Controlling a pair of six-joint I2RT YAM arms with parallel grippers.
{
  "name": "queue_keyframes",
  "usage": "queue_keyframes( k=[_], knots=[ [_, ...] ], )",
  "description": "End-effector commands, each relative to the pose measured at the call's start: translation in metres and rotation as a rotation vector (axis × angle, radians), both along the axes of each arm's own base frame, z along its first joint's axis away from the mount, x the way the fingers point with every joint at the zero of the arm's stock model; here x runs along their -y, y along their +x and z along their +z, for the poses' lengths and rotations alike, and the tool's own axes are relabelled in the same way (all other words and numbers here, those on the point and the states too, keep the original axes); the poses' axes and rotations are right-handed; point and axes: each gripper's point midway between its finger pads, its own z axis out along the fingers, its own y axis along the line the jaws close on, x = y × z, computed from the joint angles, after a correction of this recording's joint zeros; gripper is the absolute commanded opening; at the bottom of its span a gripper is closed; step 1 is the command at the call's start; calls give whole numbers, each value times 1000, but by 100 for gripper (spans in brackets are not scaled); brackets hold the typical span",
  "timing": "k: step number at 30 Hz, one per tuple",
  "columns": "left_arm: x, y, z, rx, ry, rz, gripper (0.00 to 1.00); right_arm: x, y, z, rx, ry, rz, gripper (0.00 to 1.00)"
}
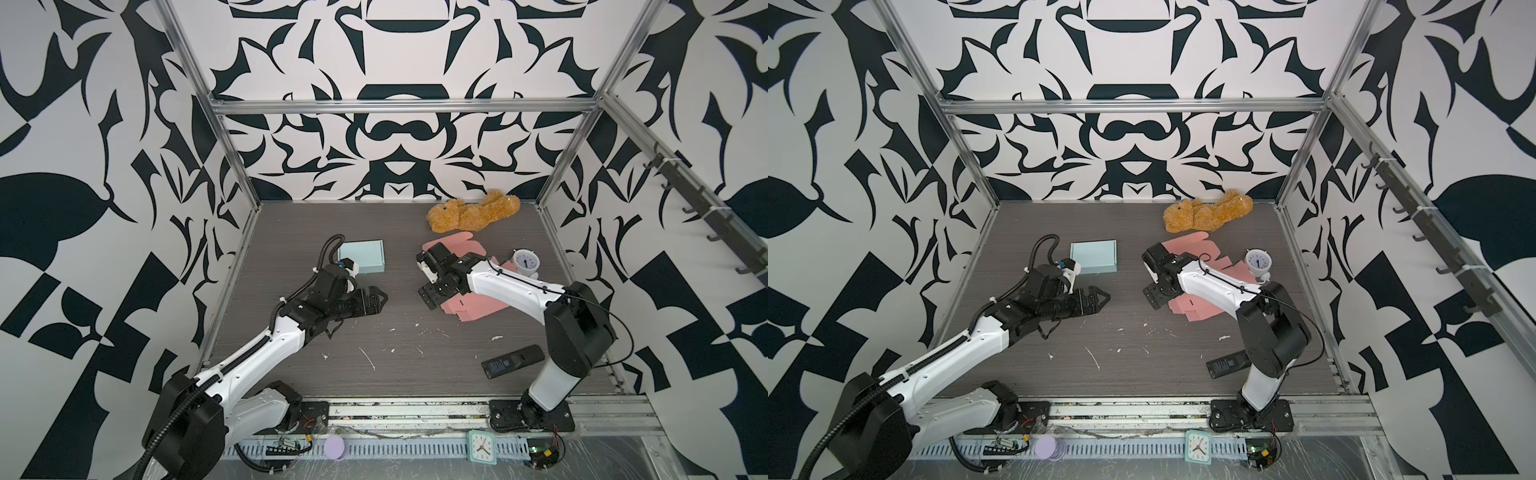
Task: Fold the paper box
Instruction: 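Release the box and move the right gripper to the pink blank's edge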
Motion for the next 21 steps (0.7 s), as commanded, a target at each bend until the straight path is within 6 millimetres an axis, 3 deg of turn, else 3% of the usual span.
queue_keyframes(
  k=[1,11,21],
  knots=[
    [-5,-4,-12,-29,29,50,99,4,10,3,47,-71,9,82],
    [-9,-6,-10,-26,36,64,99,10,13,-14,40,-133,11,52],
    [-9,-5,-8,-21,37,65,99,21,12,-16,51,-186,5,42]
  ],
)
